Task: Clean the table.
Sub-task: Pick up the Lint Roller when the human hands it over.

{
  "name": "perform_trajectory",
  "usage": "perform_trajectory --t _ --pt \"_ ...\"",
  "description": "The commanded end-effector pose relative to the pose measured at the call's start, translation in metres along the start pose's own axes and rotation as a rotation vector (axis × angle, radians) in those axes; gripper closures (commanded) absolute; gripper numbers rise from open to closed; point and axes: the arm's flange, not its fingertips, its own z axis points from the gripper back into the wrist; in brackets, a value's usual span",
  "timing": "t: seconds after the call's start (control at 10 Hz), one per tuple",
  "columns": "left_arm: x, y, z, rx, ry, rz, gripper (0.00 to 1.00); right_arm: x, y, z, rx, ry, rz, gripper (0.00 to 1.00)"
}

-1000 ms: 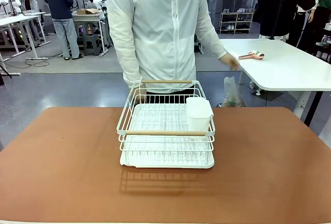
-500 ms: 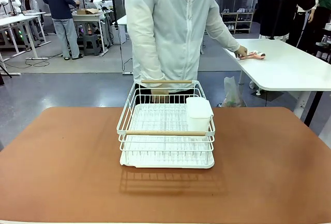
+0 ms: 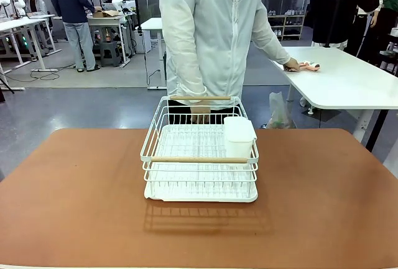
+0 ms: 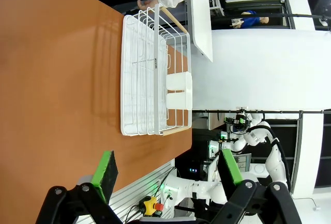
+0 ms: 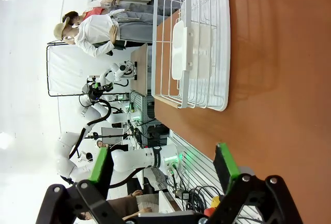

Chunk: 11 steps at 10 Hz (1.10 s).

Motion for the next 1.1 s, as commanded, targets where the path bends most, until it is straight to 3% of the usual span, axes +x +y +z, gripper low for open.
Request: perform_trajectory --t 0.0,1.0 --pt "-0.0022 0.0009 0.003 -0.009 0.007 -0.01 0.0 -0.0011 0.0003 -0.0001 0.01 0.004 0.004 0.0" --pt "-0.0022 0.0009 0.003 -0.009 0.007 -0.01 0.0 -0.0011 0.0003 -0.0001 0.01 0.004 0.004 0.0"
